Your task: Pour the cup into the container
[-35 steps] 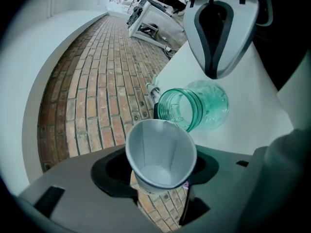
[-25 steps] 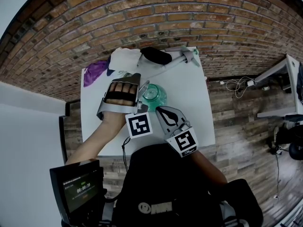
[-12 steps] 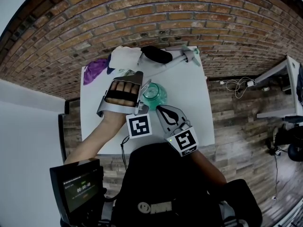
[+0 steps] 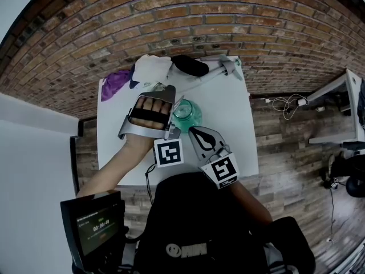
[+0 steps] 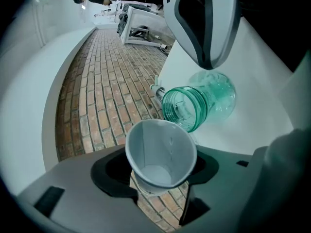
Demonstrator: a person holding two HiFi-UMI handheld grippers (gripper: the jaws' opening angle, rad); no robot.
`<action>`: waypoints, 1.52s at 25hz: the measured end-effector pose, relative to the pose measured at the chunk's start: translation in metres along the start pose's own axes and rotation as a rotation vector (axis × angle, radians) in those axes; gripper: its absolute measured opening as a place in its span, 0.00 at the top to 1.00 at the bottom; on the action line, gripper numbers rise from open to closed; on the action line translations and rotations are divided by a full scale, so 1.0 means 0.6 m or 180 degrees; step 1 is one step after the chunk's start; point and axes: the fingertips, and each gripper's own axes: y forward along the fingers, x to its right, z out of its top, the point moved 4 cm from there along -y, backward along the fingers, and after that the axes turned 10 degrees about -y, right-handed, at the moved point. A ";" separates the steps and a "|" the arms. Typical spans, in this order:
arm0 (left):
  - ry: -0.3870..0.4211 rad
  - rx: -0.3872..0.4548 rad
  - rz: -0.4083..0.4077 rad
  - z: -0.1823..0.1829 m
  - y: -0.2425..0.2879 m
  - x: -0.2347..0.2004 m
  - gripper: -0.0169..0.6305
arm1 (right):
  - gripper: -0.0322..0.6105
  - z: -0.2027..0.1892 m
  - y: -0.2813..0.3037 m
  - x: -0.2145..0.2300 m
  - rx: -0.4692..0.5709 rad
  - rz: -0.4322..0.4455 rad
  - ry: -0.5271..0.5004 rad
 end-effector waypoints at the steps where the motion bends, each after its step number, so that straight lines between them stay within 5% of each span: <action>1: 0.0007 -0.0001 0.0001 0.000 0.001 0.001 0.53 | 0.95 0.000 0.000 0.000 -0.0002 -0.0002 0.0001; 17: 0.0368 0.0085 0.0119 0.015 -0.001 0.017 0.53 | 0.95 0.001 -0.001 0.001 0.0012 -0.0014 0.0011; 34: 0.0316 0.0080 0.0133 0.015 0.000 0.016 0.53 | 0.95 0.000 -0.001 -0.001 0.0020 0.0002 0.0012; 38: 0.0143 0.0055 0.0108 0.012 -0.002 0.011 0.53 | 0.95 0.003 -0.006 -0.002 0.0024 0.0010 0.0005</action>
